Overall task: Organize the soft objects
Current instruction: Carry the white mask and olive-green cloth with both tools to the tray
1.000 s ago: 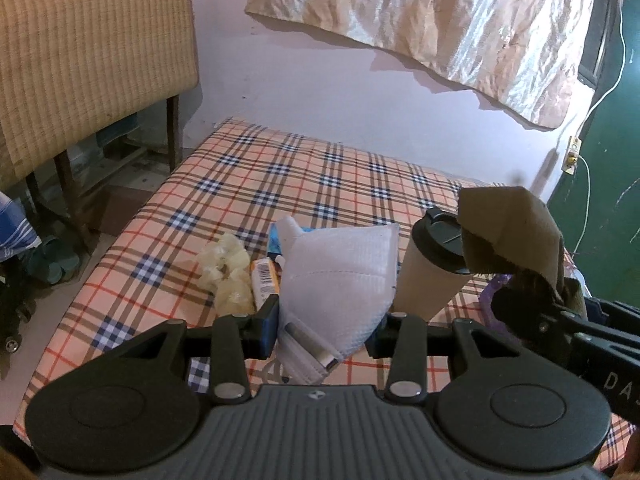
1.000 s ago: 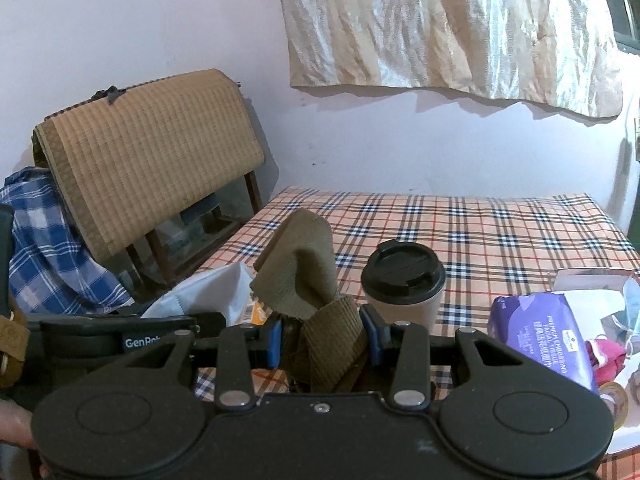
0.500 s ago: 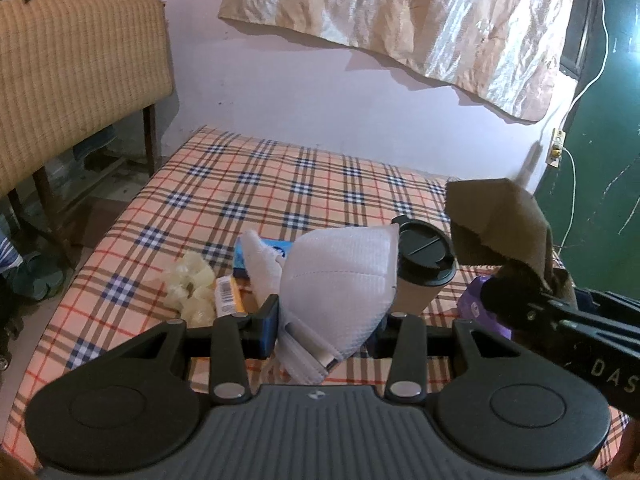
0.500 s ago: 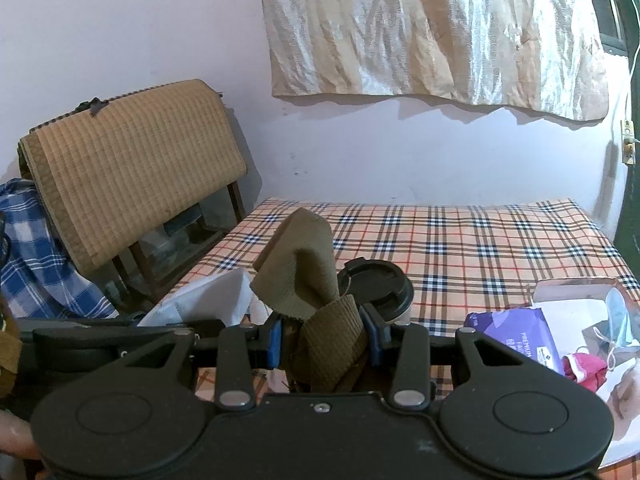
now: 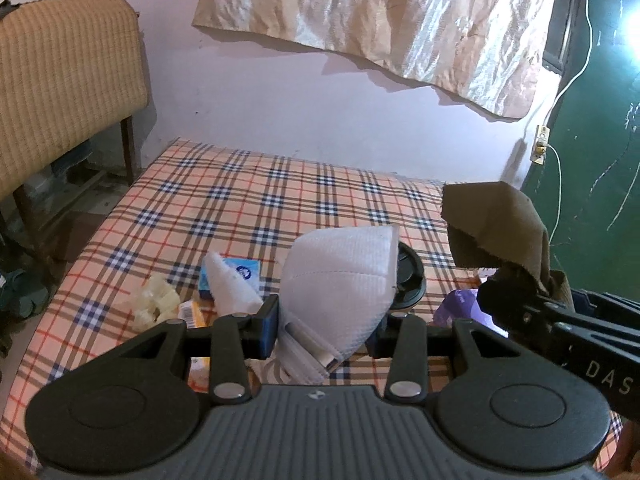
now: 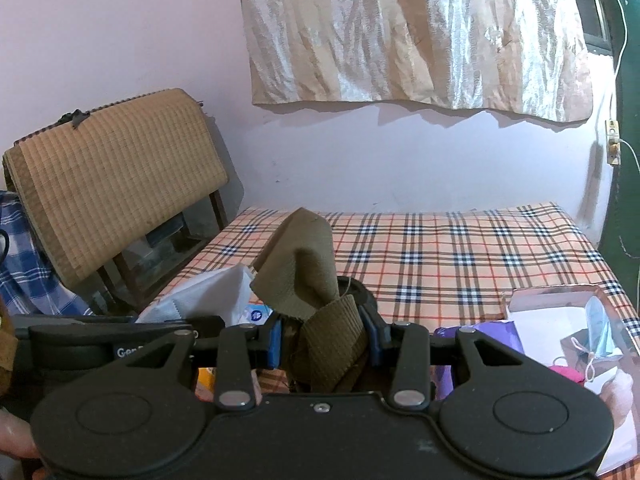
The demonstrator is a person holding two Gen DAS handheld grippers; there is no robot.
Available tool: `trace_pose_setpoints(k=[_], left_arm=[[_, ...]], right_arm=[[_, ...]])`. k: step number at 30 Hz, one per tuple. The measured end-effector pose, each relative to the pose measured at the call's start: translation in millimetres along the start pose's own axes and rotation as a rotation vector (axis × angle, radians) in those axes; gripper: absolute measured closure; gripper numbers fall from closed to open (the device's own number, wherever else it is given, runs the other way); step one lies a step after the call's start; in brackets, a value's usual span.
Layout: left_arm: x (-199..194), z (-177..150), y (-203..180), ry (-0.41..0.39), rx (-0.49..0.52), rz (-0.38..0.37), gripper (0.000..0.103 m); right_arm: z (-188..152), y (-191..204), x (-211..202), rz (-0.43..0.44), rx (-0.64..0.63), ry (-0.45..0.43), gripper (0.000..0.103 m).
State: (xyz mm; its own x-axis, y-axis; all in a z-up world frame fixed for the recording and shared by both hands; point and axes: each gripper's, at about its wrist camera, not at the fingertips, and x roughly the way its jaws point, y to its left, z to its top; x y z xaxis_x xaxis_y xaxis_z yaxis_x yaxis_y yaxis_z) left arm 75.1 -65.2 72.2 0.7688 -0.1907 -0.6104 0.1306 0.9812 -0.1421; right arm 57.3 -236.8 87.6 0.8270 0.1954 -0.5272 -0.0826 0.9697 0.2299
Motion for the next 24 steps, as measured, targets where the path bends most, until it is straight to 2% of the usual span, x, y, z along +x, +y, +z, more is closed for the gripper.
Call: trace_pose_setpoints(k=[24], left_arm=[[17.0,14.5,-43.7,-0.014,0.08,-0.066,0.061]], right_arm=[[13.1,-41.2,-7.2,-0.078,0.032,-0.033,0.055]])
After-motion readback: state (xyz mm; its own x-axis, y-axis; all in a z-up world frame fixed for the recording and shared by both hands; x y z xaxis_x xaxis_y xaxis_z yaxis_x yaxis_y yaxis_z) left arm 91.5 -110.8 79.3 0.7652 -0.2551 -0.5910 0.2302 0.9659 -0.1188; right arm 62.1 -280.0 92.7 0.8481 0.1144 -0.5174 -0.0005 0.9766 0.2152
